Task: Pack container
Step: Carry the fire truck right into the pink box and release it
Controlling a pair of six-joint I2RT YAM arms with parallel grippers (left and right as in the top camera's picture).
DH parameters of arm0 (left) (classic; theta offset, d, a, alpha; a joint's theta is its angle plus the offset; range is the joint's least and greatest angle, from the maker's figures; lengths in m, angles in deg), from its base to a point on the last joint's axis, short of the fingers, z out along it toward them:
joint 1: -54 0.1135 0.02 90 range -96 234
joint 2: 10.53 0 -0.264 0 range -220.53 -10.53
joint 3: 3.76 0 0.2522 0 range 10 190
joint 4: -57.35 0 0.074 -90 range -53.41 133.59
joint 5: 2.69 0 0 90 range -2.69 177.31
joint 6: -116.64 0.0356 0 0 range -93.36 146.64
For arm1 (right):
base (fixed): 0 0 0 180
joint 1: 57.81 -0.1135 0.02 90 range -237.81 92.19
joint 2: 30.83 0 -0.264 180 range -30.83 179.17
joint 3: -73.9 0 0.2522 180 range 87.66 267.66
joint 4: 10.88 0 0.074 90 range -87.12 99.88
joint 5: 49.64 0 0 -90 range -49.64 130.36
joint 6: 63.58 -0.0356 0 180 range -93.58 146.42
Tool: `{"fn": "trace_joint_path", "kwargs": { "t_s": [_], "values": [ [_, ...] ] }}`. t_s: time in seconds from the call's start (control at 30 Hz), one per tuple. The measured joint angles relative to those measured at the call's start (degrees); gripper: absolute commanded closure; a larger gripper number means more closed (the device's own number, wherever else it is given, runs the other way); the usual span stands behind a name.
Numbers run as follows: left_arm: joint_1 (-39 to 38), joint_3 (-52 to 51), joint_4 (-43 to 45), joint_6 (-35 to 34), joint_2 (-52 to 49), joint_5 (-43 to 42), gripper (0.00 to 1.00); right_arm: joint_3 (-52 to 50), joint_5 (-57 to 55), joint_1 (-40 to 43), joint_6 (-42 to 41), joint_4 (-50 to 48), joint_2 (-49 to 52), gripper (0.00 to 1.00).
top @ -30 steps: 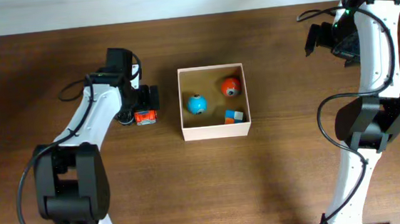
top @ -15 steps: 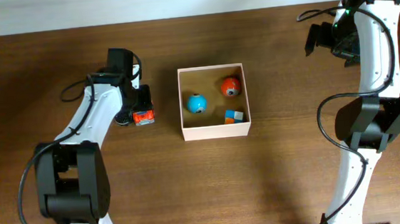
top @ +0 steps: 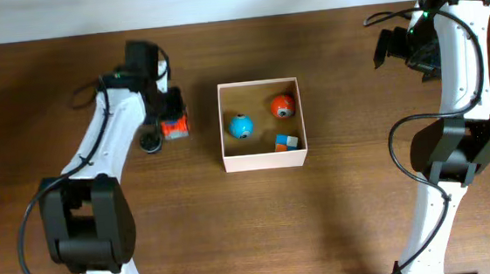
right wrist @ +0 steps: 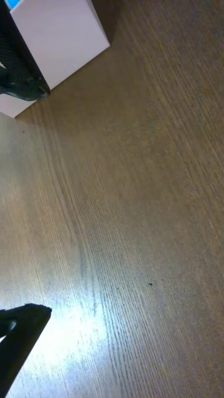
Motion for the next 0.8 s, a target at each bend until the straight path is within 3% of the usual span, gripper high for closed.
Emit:
{"fn": "trace_joint_path", "kwargs": {
  "t_s": [0.27,0.6,0.8],
  "values": [
    [-4.33,15.56,-14.12,2.89,-0.04,-5.44,0.60,0.00,0.02,0.00,-0.02,0.02,0.00,0.01],
    [-17.00,17.49,-21.57,7.45,0.15,-9.53,0.60,0.00,0.02,0.00,0.02,0.00,0.00,0.01],
    [-19.26,17.49,-21.92,7.45,0.15,-9.88,0.59,0.00,0.00,0.00,0.00,0.02,0.00,0.01]
  ]
}}
